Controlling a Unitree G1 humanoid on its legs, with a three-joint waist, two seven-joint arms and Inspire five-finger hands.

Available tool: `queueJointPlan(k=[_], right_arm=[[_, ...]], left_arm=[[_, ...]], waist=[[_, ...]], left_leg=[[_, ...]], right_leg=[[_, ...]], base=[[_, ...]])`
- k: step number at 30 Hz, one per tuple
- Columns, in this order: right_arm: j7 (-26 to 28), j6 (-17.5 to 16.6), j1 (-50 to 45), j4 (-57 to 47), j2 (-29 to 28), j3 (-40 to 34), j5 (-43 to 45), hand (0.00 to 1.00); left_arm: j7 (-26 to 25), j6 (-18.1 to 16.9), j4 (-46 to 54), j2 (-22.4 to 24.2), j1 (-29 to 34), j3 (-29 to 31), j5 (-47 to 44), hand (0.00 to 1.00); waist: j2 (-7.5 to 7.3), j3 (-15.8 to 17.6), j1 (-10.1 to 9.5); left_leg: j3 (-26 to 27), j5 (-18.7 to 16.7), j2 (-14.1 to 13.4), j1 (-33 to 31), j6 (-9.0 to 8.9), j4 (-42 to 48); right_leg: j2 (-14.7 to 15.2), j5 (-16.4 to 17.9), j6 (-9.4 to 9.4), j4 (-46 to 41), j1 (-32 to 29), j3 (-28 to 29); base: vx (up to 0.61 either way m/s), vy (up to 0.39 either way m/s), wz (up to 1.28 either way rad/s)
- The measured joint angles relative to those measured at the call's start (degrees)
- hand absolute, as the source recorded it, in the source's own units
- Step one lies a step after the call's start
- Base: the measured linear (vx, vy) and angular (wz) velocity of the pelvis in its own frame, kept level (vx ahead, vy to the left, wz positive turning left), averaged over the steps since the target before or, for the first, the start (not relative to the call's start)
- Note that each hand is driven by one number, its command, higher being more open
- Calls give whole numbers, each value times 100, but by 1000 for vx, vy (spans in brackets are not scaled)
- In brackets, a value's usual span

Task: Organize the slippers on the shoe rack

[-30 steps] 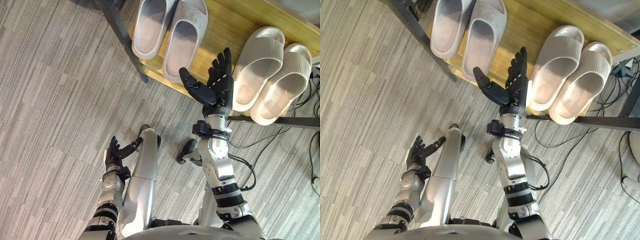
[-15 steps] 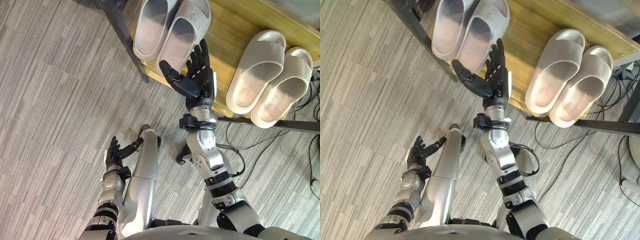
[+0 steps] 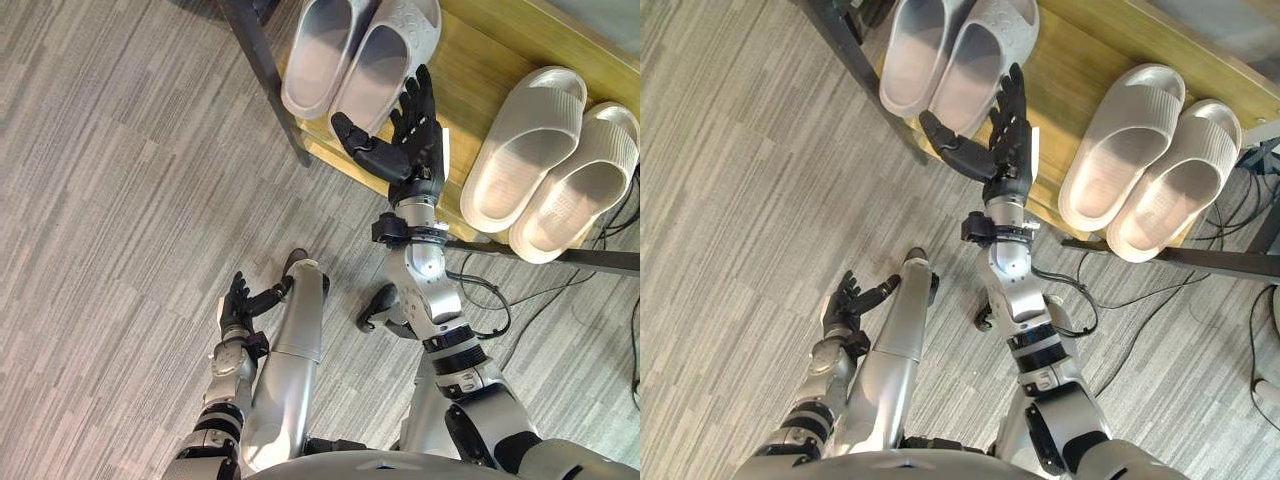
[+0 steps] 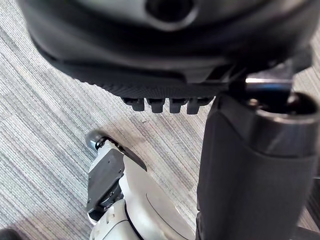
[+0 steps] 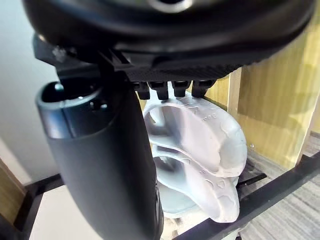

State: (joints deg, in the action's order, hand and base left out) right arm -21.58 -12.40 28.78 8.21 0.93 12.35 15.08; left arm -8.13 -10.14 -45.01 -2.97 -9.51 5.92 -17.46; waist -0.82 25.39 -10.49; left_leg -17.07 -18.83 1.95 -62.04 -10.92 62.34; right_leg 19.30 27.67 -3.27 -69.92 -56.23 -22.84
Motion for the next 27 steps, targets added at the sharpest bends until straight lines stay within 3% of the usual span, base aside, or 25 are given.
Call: queueJointPlan(k=[17, 27], right_arm=[[143, 42, -1357, -1345, -30, -193, -925, 100], [524, 37, -2580, -2157, 233, 376, -1912, 100]], left_arm=[[-18, 60, -17, -11, -24, 17, 0, 100], [66, 71, -65, -32, 15, -45, 136, 100]], waist=[[7, 3, 20], [2, -99, 249]], left_leg=[[121, -72, -135, 281, 94, 88], [330, -99, -389, 1336, 183, -549]], right_leg=[[-74, -8, 51, 27, 265, 94], [-339, -176, 158, 770, 1222, 142]], base=[[18, 56, -4], [67, 25, -10]])
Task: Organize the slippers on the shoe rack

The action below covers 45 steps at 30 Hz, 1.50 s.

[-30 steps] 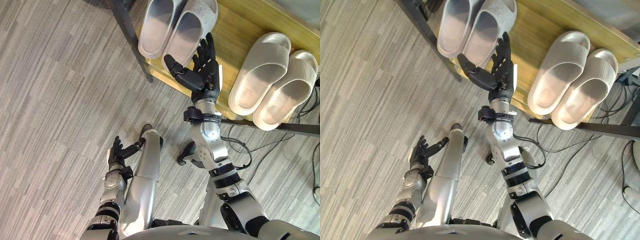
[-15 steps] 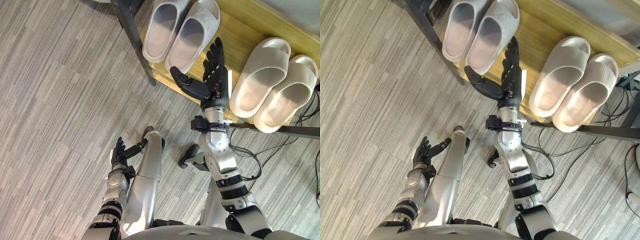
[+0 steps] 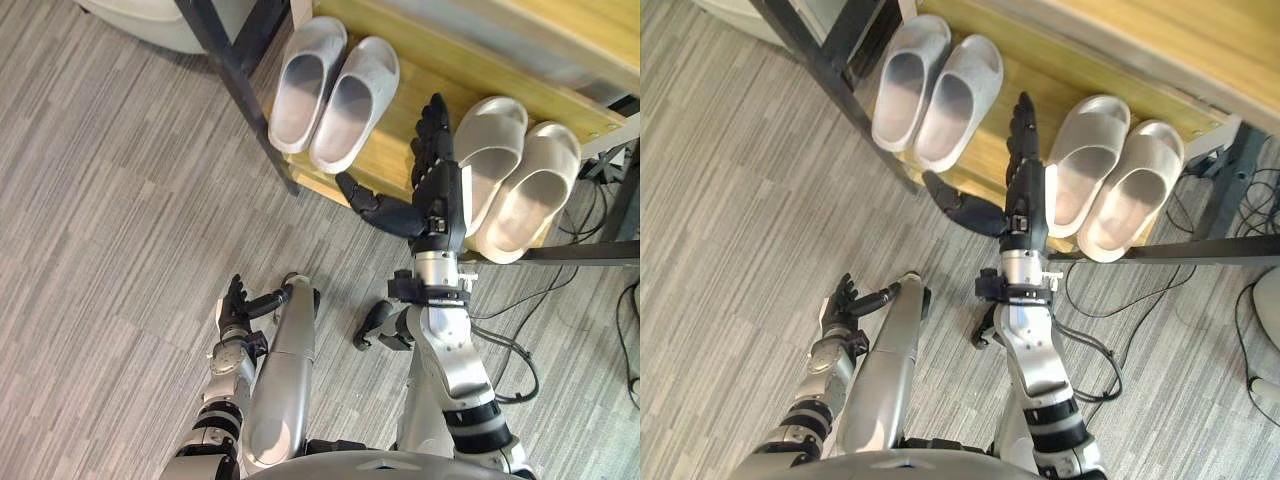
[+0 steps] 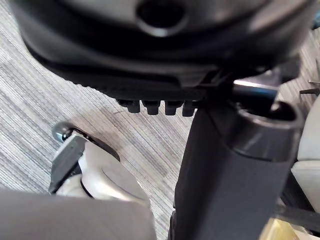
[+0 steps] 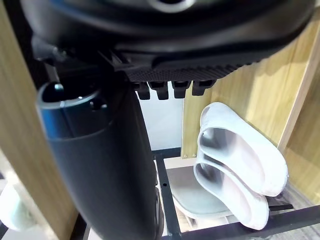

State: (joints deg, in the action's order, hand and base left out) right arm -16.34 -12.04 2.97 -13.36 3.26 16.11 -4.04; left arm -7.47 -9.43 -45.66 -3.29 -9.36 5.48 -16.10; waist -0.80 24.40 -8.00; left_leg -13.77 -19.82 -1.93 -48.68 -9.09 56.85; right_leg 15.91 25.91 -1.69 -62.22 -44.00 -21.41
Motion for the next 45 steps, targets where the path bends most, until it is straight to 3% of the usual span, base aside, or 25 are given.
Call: queueJointPlan(k=[7, 12, 17, 21, 35, 45], right_arm=[[344, -2, -1039, 254, 459, -23, -501, 100], [444, 55, -1119, 1706, 609, -265, -726, 100], [591, 230, -1237, 2805, 600, -427, -833, 100], [756, 246, -1519, 3267, 506, -703, -825, 100], [969, 465, -1642, 4697, 281, -1053, -713, 100], [949, 498, -1732, 5104, 164, -1291, -689, 100]], left_arm=[[171, 8, -409, -209, 545, -559, 341, 100], [214, 57, -851, -406, 627, -1076, 493, 100], [291, 129, -1011, -429, 889, -1212, 672, 100], [298, 141, -1203, -409, 1040, -1342, 793, 100], [421, 202, -1205, -354, 1268, -1391, 1004, 100], [423, 198, -928, -411, 1369, -1691, 997, 100]], waist=[[-68, -502, 238], [-93, -736, 359], [1, -967, 539], [120, -1296, 560], [172, -1645, 631], [168, -1683, 700]], left_leg=[[230, 303, -31, 1483, 159, -1411], [413, 732, -53, 2512, 295, -2633], [625, 1183, -71, 3424, 376, -3781], [763, 1566, -112, 4000, 419, -4685], [1012, 1821, -185, 4898, 418, -5508], [1059, 1853, -191, 5068, 465, -5640]], right_leg=[[-105, -389, 195, 1346, 1374, -65], [-256, -899, 356, 2555, 2290, -71], [-415, -1466, 515, 3740, 3093, -20], [-584, -1934, 597, 4677, 3600, 8], [-956, -2723, 626, 6269, 4679, 149], [-1067, -2935, 605, 6705, 4931, 216]], base=[[151, 37, 1], [120, 103, -8], [60, 73, -14], [69, 44, -12], [14, 14, -9], [1, 9, -3]])
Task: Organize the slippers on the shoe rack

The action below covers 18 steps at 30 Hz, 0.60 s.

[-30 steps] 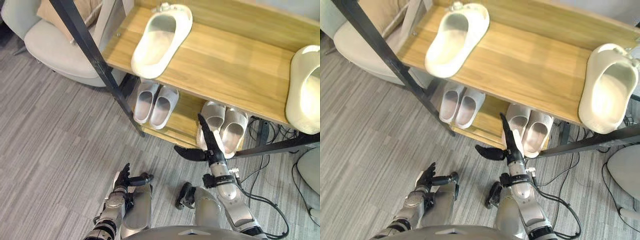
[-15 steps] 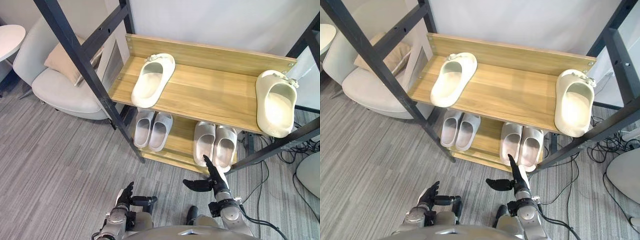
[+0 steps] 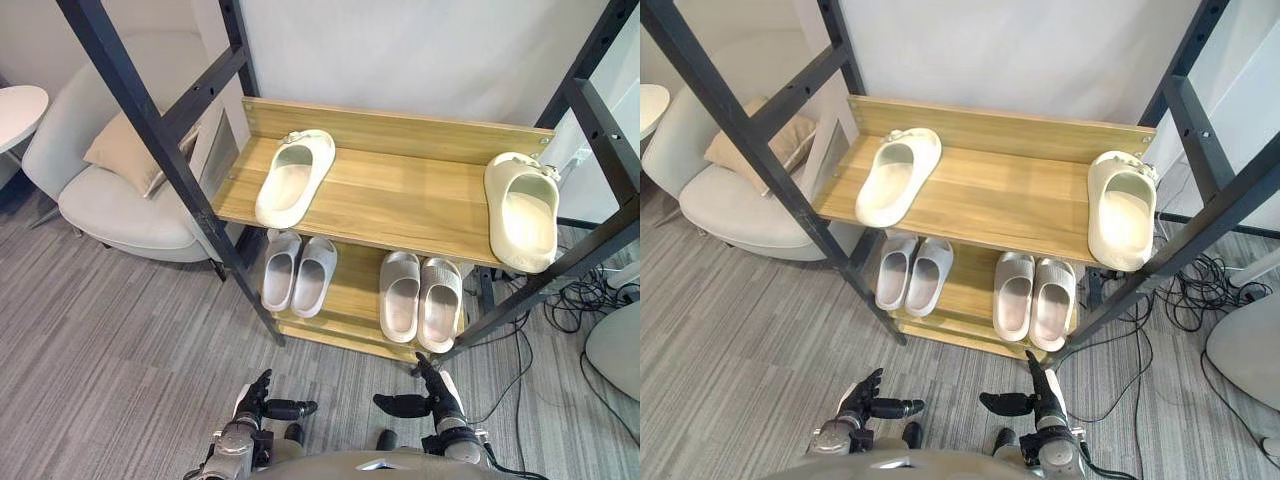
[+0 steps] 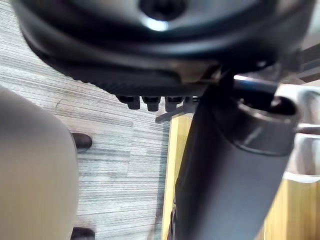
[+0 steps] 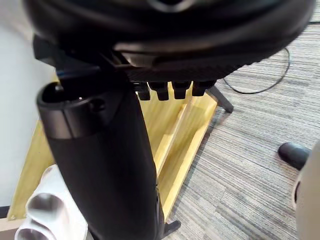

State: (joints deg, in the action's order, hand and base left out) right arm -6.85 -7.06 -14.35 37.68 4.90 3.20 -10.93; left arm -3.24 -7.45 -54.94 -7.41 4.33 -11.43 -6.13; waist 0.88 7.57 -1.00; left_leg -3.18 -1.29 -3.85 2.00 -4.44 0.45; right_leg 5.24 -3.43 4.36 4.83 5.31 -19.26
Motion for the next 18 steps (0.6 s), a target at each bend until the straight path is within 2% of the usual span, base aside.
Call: queueJointPlan(k=[5, 7, 8, 10, 14, 18], right_arm=[[0, -1, 100, 262, -10, -112, 131, 100], [5, 1, 111, 324, -18, -212, 262, 100], [6, 1, 111, 323, -17, -212, 263, 100], [45, 0, 93, 324, 25, -213, 351, 100], [231, -27, 86, 364, 53, -238, 738, 100], [328, -38, 87, 367, 58, -241, 895, 100]], left_arm=[[15, 3, 722, -56, 196, -494, -6, 100], [150, -3, 1782, -216, 400, -1100, -66, 100], [157, -4, 1800, -222, 406, -1110, -68, 100], [504, -89, 2781, -401, 600, -1600, -219, 100], [1014, -122, 3759, -543, 682, -2282, -839, 100], [1284, -111, 4557, -570, 689, -2579, -1411, 100]], waist=[[3, -24, 0], [8, -29, 6], [8, -29, 7], [25, -56, 14], [111, -110, 82], [211, -176, 161]], left_leg=[[46, 7, 9, 131, 15, -63], [35, 26, 26, 128, 41, -89], [35, 26, 26, 128, 41, -89], [24, 32, 34, 127, 50, -113], [-37, 32, 36, 108, 50, -129], [-33, 32, 17, 119, 50, -169]], right_leg=[[12, 1, 0, 2, 89, 29], [33, -3, 6, 2, 76, 27], [33, -2, 6, 2, 76, 27], [40, 1, 9, 2, 70, 13], [38, 34, 10, 1, 71, -53], [18, 57, -3, -1, 62, -52]], base=[[6, 27, -3], [0, 0, 0], [0, 0, 0], [0, 0, 0], [23, 8, 7], [42, 6, 1]])
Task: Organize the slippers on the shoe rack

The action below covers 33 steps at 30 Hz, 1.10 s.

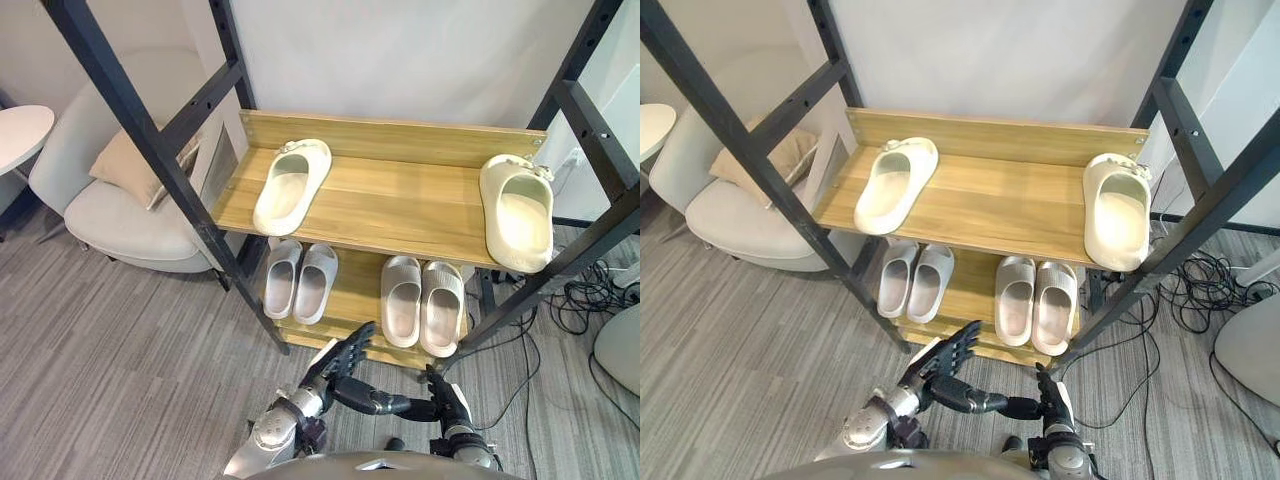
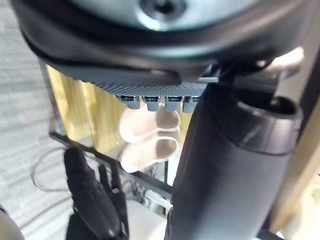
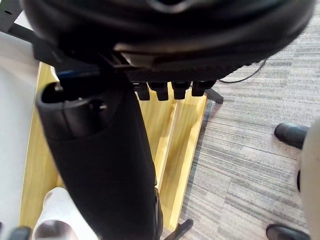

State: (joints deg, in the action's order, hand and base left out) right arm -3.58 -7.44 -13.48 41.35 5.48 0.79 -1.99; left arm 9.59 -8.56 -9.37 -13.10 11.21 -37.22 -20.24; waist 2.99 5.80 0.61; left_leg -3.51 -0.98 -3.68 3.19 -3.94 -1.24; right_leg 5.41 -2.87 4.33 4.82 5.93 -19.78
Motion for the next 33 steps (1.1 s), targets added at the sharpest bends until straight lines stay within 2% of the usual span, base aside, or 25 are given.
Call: queueJointPlan(k=[5, 10, 18, 22, 25, 33], right_arm=[[54, 1, -31, 1, -2, 3, 233, 100], [62, 1, -84, 10, 9, 36, 296, 100], [81, 2, -78, 161, 42, 43, 426, 100], [86, 2, -90, 223, 44, 59, 425, 100], [88, 2, -91, 227, 64, 133, 426, 100], [108, 1, -84, 226, 89, 167, 425, 100]], left_arm=[[13, 6, 1267, -7, -62, 12, -624, 100], [-196, -92, 2571, 17, -154, 263, -927, 100], [-719, -370, 3358, 80, -368, 756, -914, 100], [-1045, -601, 3647, 172, -448, 1065, -668, 100], [-1214, -610, 3647, 169, -673, 1242, -422, 100], [-1963, -614, 3484, -109, -1458, 1919, 1388, 100]], waist=[[46, -39, -1], [28, -145, -39], [-44, -237, -56], [-94, -314, -68], [-104, -321, -76], [-113, -327, -77]], left_leg=[[15, 0, -11, 15, 0, -31], [126, -32, -23, 8, 0, -18], [143, -116, -20, 4, 15, 126], [132, -132, -14, -6, 13, 161], [125, -131, -11, -6, 13, 171], [93, -129, 3, -6, 14, 156]], right_leg=[[-12, 6, -7, -1, -3, 9], [-13, 11, -14, -10, -69, 135], [11, 77, -26, -165, -87, 171], [20, 82, -26, -178, -82, 167], [25, 86, -25, -192, -79, 162], [37, 103, -23, -196, -71, 129]], base=[[0, 0, 0], [7, 20, -10], [4, 5, -2], [0, 0, 0], [0, 0, 0], [0, 2, 0]])
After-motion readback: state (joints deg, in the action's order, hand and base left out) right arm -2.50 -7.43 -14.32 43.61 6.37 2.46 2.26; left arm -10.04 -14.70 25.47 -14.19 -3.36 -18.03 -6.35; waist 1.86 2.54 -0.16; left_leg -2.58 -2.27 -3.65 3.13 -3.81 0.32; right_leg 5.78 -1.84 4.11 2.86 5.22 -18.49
